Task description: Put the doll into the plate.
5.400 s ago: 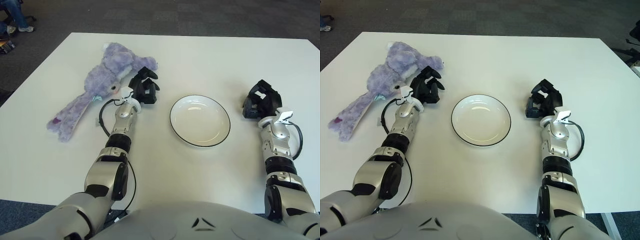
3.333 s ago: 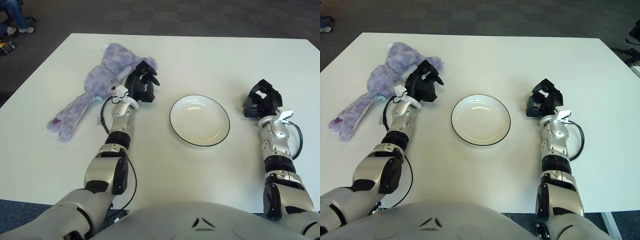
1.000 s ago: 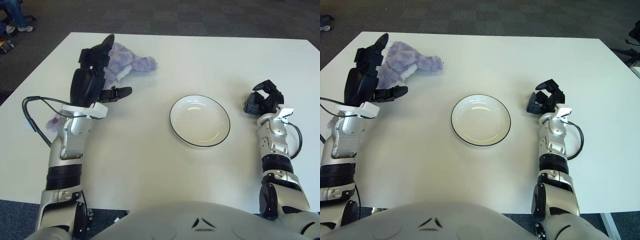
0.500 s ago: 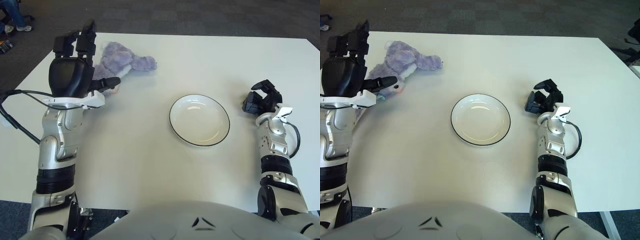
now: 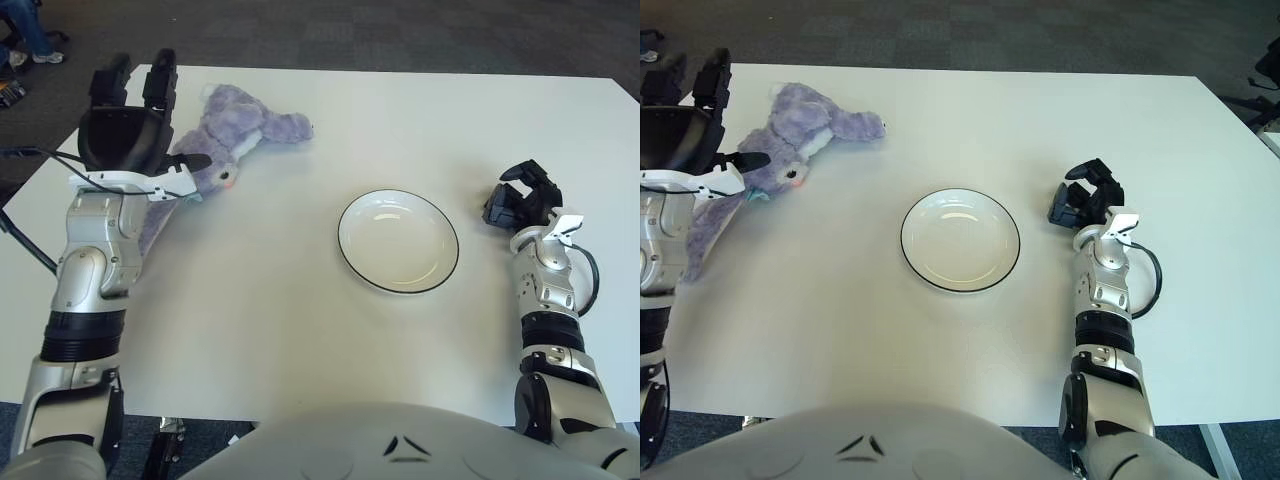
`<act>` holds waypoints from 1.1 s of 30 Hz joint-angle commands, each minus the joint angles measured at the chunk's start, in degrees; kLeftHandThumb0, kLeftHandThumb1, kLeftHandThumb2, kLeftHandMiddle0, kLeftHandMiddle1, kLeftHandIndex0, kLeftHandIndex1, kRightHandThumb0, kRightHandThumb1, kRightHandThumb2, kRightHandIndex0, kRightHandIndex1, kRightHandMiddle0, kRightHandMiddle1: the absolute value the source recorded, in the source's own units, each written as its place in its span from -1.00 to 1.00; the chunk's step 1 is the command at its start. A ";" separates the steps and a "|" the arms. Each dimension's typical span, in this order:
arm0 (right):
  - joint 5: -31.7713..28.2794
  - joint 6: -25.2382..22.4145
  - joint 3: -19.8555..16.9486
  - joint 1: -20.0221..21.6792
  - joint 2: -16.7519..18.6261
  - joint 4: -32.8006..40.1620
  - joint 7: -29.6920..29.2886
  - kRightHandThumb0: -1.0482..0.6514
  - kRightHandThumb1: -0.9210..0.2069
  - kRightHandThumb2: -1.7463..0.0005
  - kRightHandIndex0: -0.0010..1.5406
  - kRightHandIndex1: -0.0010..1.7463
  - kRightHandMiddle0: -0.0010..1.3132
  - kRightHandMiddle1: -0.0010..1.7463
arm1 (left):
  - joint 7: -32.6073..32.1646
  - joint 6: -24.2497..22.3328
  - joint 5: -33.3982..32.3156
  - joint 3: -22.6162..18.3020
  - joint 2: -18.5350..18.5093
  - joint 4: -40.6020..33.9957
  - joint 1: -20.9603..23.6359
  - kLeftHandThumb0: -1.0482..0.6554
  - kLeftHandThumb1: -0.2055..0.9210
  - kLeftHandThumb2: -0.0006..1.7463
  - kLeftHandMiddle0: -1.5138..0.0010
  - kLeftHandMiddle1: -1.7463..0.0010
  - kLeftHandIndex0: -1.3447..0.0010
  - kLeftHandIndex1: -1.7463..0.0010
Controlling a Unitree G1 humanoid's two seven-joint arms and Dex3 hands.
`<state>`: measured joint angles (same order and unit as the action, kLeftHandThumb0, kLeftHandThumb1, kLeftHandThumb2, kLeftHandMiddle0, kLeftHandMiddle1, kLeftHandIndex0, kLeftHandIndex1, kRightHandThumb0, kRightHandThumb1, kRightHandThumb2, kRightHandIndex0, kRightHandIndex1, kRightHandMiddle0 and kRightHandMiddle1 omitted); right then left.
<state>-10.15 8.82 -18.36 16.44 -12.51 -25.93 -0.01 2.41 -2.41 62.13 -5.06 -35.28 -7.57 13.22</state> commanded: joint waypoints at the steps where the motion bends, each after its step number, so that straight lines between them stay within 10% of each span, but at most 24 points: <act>1: -0.07 -3.30 0.54 -2.61 1.47 -1.20 -0.44 0.23 0.47 -0.80 0.04 0.95 -0.17 1.00 | 0.78 -1.53 2.12 2.11 -1.71 0.52 0.79 -0.93 1.00 -0.57 1.00 0.99 1.00 1.00; 33: 0.01 -6.55 0.79 -2.90 0.62 -0.03 -0.30 0.23 0.47 -0.80 0.04 0.96 -0.17 1.00 | 1.75 -0.14 -5.10 13.49 -3.07 20.07 11.26 -1.00 1.00 -0.21 0.87 0.94 1.00 1.00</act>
<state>-10.13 5.70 -17.90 16.25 -12.73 -24.07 -0.19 4.07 -3.41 58.70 8.02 -37.01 11.94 23.90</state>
